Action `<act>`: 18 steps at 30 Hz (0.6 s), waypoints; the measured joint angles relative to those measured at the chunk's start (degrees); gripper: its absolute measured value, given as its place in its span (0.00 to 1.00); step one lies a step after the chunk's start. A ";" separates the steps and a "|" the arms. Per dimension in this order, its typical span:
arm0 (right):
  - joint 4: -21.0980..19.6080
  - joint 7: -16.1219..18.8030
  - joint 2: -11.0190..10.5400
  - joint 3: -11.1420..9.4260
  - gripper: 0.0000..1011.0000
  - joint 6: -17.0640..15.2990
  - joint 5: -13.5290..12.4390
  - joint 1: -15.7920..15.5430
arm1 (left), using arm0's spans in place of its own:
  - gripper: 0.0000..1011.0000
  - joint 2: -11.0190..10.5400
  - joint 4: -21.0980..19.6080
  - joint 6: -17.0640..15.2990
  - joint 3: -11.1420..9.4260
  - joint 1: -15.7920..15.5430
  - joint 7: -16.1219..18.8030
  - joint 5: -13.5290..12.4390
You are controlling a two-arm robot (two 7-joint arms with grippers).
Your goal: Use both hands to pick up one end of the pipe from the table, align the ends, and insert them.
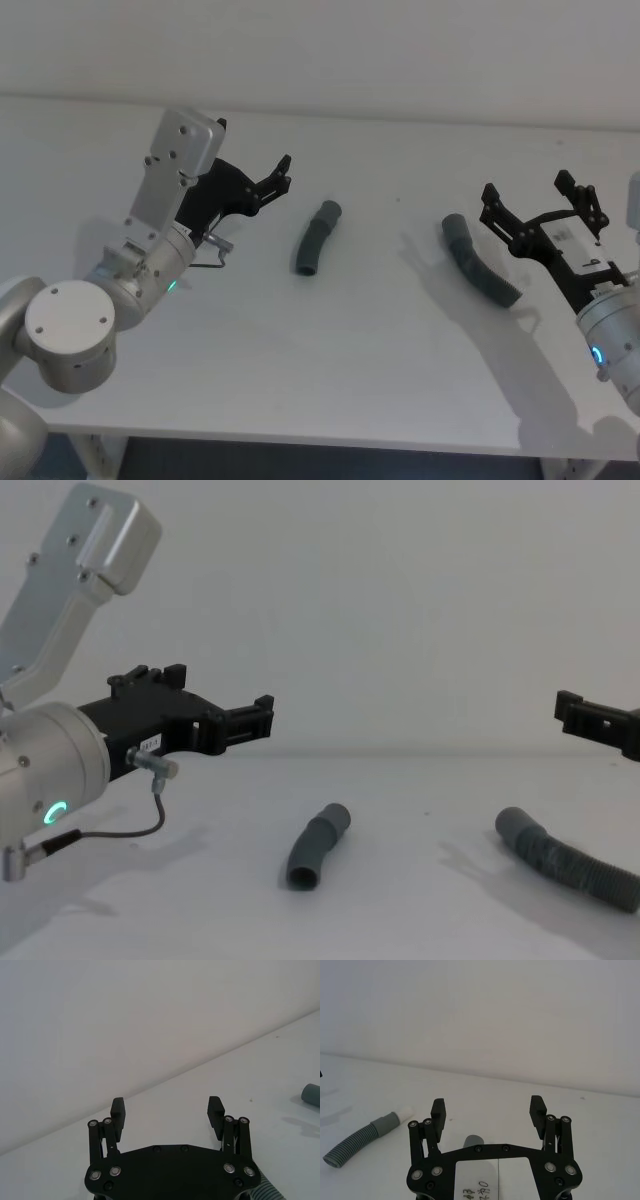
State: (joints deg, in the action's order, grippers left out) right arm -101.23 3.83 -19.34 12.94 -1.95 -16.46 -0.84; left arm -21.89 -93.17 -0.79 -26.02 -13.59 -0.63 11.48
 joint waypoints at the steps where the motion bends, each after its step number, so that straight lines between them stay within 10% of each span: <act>1: 0.00 0.00 0.00 0.00 0.99 0.00 0.00 0.00 | 0.99 0.00 0.00 0.00 0.00 0.00 0.00 0.00; 18: 0.00 0.00 0.00 0.00 0.99 0.00 0.00 0.00 | 0.99 0.00 0.00 -0.01 0.00 0.01 0.00 0.00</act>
State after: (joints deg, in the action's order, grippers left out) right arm -101.23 3.83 -19.34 12.94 -1.95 -16.47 -0.84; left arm -21.90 -93.17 -0.80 -26.02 -13.58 -0.63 11.48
